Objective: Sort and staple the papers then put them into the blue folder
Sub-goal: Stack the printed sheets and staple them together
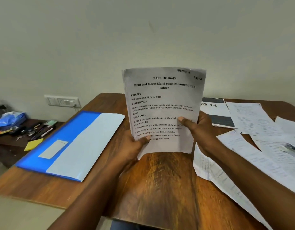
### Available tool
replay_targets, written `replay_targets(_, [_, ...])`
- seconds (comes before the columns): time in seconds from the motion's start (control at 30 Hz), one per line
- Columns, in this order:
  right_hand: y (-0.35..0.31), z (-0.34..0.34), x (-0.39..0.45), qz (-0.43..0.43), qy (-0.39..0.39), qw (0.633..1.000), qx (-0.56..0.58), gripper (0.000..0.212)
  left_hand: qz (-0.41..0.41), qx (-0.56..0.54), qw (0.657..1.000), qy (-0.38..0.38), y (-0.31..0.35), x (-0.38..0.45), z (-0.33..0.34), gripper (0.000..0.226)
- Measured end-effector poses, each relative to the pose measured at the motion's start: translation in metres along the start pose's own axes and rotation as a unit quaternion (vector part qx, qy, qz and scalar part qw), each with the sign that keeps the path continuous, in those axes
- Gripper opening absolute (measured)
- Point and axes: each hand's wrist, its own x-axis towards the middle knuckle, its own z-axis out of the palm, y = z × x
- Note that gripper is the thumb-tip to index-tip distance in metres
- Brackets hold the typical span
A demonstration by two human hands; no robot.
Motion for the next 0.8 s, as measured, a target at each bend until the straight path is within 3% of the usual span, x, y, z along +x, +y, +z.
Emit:
replay_targets(0.2, [0.024, -0.006, 0.0, 0.053, -0.017, 0.998, 0.006, 0.023, -0.002, 0.14, 0.99, -0.025, 0.002, -0.005, -0.005, 0.031])
replay_targets(0.3, [-0.006, -0.02, 0.012, 0.05, -0.016, 0.994, 0.097, 0.025, 0.031, 0.234, 0.969, -0.075, 0.028, 0.005, -0.029, 0.03])
replay_targets(0.4, [-0.046, -0.05, 0.034, -0.01, -0.001, 0.99, 0.142, 0.025, 0.03, 0.334, 0.937, -0.095, 0.058, 0.018, -0.056, 0.02])
replay_targets(0.47, [-0.068, -0.069, 0.043, -0.062, -0.006, 0.994, 0.095, 0.038, 0.03, 0.379, 0.918, -0.113, 0.077, 0.022, -0.064, 0.022])
replay_targets(0.57, [-0.083, -0.082, 0.049, -0.08, -0.068, 0.991, -0.082, 0.048, 0.064, 0.447, 0.879, -0.154, 0.104, 0.028, -0.063, 0.024])
replay_targets(0.7, [-0.083, -0.079, 0.044, -0.047, -0.16, 0.965, -0.203, 0.04, 0.17, 0.591, 0.768, -0.179, 0.125, 0.043, -0.055, 0.046])
replay_targets(0.8, [-0.068, -0.075, 0.038, -0.027, -0.216, 0.96, -0.175, 0.037, 0.186, 0.585, 0.767, -0.187, 0.124, 0.051, -0.06, 0.021])
